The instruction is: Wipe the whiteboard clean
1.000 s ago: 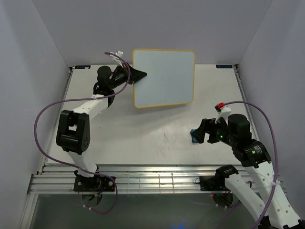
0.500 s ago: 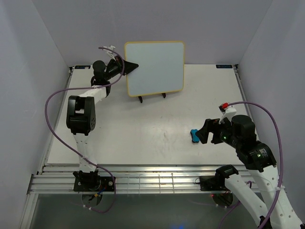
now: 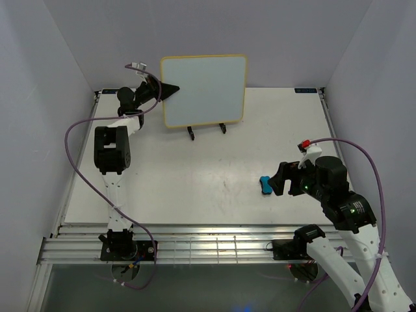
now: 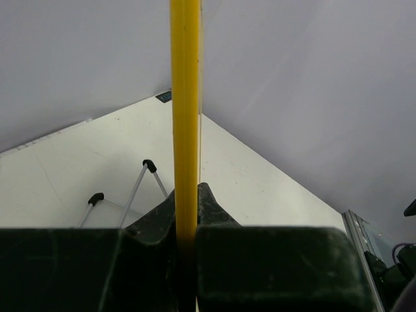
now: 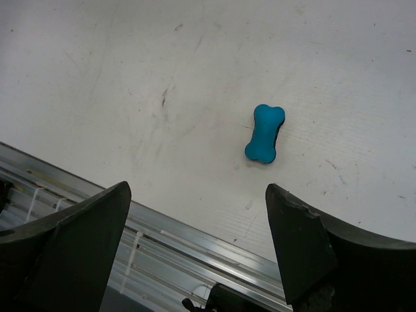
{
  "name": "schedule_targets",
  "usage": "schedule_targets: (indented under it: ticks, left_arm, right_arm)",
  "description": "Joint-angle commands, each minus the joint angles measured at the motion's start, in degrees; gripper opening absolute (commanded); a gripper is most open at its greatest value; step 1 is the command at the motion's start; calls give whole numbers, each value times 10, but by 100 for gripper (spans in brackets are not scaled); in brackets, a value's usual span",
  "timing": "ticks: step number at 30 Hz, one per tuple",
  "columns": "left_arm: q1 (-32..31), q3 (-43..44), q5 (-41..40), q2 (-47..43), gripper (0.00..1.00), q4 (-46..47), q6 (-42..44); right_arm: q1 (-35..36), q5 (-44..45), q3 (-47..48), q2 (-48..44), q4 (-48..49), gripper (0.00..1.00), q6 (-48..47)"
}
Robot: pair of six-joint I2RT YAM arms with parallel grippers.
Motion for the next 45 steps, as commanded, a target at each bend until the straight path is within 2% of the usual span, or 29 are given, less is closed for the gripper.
schedule_targets:
  ticks: [1, 8, 12, 22, 37, 45]
  left_arm:
    - [26, 41, 10, 5, 0, 146, -90]
    - [26, 24, -6, 7, 0, 141, -73]
    - [25, 24, -26, 9, 0, 165, -97]
    - [20, -20, -90, -30, 0, 172, -85]
    - [19, 27, -101, 22, 0, 172, -86]
    - [20, 20, -65, 40, 0, 200, -90]
  right_arm:
    - [-3, -4, 8, 5, 3, 90, -15]
    - [-2, -23, 9, 12, 6, 90, -17]
    - [-2, -24, 5, 12, 7, 90, -19]
    - [-2, -36, 2, 22, 19, 90, -21]
    - [-2, -48, -4, 33, 26, 90, -25]
    - [-2, -53, -10, 30, 29, 90, -25]
